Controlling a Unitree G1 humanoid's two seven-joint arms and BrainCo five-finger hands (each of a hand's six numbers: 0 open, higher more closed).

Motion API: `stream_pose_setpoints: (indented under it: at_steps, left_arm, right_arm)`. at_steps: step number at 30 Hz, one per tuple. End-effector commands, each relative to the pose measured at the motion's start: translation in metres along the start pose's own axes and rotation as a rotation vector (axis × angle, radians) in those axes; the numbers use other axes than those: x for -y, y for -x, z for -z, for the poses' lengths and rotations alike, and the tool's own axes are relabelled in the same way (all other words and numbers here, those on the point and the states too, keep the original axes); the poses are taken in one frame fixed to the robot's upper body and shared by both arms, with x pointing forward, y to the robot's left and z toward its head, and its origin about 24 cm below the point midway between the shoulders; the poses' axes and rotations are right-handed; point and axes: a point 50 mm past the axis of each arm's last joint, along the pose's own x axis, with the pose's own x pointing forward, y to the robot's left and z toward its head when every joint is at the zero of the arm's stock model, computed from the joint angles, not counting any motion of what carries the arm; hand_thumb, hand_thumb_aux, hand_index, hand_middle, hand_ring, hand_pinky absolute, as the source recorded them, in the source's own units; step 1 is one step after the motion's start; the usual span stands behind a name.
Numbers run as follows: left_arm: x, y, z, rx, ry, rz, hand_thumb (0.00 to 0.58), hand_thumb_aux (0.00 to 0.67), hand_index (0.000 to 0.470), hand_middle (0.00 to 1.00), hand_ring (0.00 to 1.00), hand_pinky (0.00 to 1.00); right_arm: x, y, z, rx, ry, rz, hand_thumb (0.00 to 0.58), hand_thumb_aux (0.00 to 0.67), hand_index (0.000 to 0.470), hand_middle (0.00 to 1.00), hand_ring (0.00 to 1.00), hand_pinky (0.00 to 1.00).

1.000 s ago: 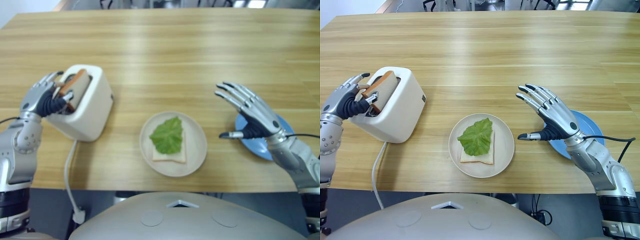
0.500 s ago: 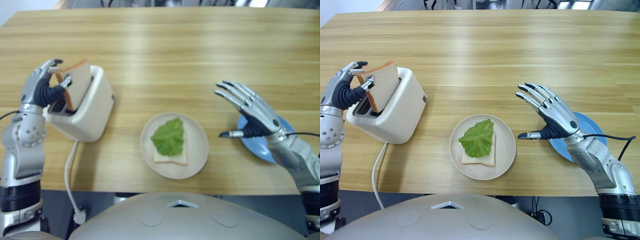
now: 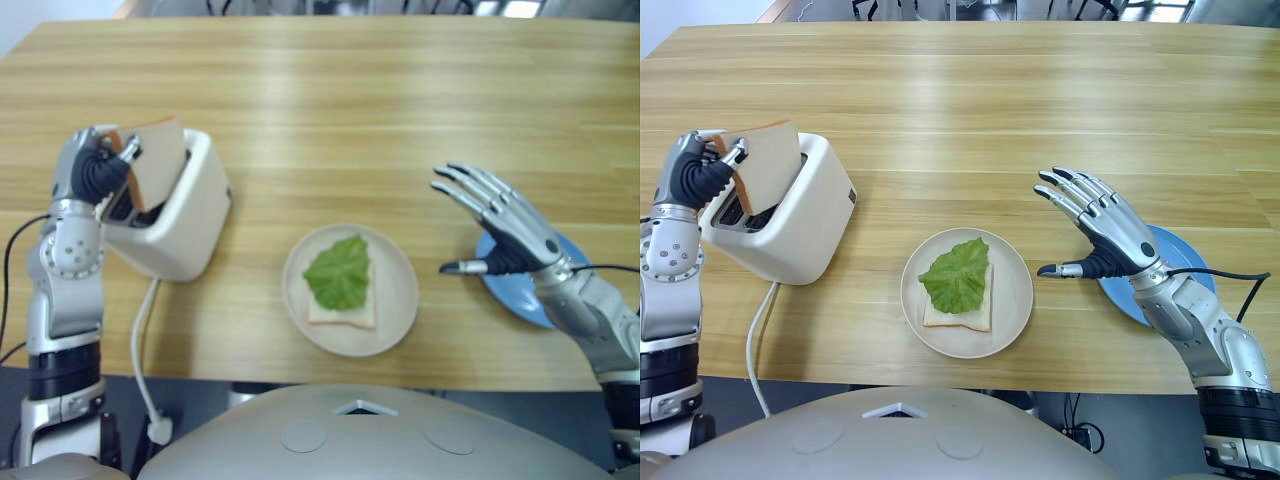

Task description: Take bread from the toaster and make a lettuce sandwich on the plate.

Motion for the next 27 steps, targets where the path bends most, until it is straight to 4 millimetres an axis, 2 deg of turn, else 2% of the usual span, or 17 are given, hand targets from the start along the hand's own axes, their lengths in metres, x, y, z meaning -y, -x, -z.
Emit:
stream_pose_setpoints:
  at_steps: [1, 9, 14, 20, 27]
  left_arm:
    - [-0.001, -0.005, -0.002, -0.001, 0.046, -0.042, 0.580, 0.670, 0.460, 1.00, 1.00, 1.00]
    - [-0.007, -0.011, -0.008, 0.030, 0.070, -0.094, 0.580, 0.670, 0.460, 1.00, 1.00, 1.00]
    - [-0.018, -0.013, -0.013, 0.079, 0.017, -0.140, 0.580, 0.670, 0.460, 1.00, 1.00, 1.00]
    - [-0.018, -0.011, -0.035, 0.218, -0.084, -0.138, 0.580, 0.670, 0.460, 1.00, 1.00, 1.00]
    - [-0.028, -0.014, -0.068, 0.376, -0.163, -0.207, 0.580, 0.670, 0.460, 1.00, 1.00, 1.00]
  right_arm:
    - [-0.001, 0.000, 0.002, -0.004, 0.013, -0.012, 0.000, 0.000, 0.000, 0.00, 0.00, 0.00]
    - [-0.004, -0.001, 0.001, -0.002, 0.010, -0.013, 0.000, 0.000, 0.000, 0.00, 0.00, 0.00]
    - [-0.004, -0.002, 0.000, 0.002, 0.011, -0.015, 0.000, 0.000, 0.000, 0.00, 0.00, 0.00]
    - [-0.005, -0.004, 0.000, 0.005, 0.012, -0.009, 0.000, 0.000, 0.000, 0.00, 0.00, 0.00]
    - [-0.006, -0.005, 0.006, -0.021, 0.017, 0.004, 0.000, 0.000, 0.000, 0.00, 0.00, 0.00]
